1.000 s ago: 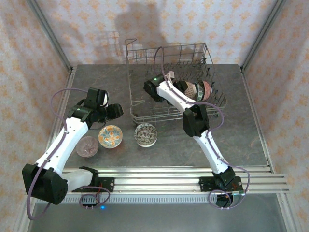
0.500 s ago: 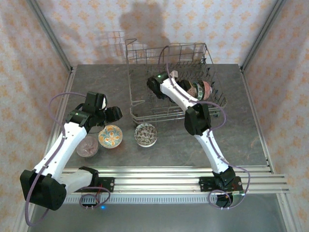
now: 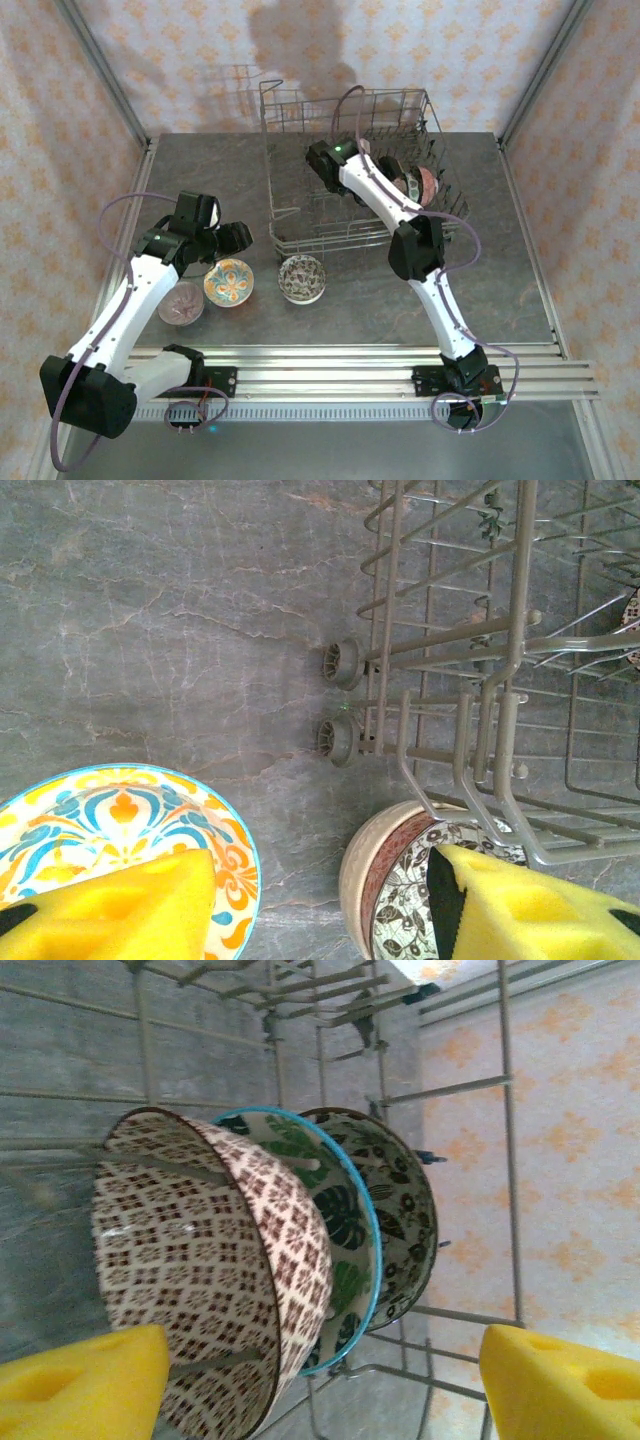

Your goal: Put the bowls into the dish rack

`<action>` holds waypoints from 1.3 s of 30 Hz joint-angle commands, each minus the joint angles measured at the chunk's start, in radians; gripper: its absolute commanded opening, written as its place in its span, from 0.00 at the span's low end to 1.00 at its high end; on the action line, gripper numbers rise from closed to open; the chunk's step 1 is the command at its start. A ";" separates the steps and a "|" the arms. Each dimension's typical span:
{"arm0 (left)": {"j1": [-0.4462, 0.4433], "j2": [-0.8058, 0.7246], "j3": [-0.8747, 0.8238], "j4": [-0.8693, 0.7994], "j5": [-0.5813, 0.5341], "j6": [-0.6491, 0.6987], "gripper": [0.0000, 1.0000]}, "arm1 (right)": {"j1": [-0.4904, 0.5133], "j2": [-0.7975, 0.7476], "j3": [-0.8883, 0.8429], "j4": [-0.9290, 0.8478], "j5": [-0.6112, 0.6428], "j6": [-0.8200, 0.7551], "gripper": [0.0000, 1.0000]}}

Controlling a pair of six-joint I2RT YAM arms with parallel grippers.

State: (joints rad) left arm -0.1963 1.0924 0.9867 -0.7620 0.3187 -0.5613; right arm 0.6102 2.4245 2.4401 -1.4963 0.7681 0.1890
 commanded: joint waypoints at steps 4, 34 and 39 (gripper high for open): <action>0.005 -0.011 0.062 -0.078 -0.043 0.039 0.59 | 0.008 -0.090 -0.027 0.066 -0.113 -0.038 0.83; 0.053 0.030 -0.053 -0.342 -0.256 0.072 0.59 | 0.013 -0.836 -0.903 0.499 -0.545 -0.034 0.84; 0.096 0.126 -0.020 -0.303 -0.211 0.150 0.58 | 0.016 -0.865 -0.937 0.483 -0.528 -0.013 0.84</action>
State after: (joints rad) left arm -0.1230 1.1866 0.9417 -1.0920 0.0814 -0.4866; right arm 0.6128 1.5818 1.5322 -0.9710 0.2203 0.1581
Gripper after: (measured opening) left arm 0.579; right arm 0.838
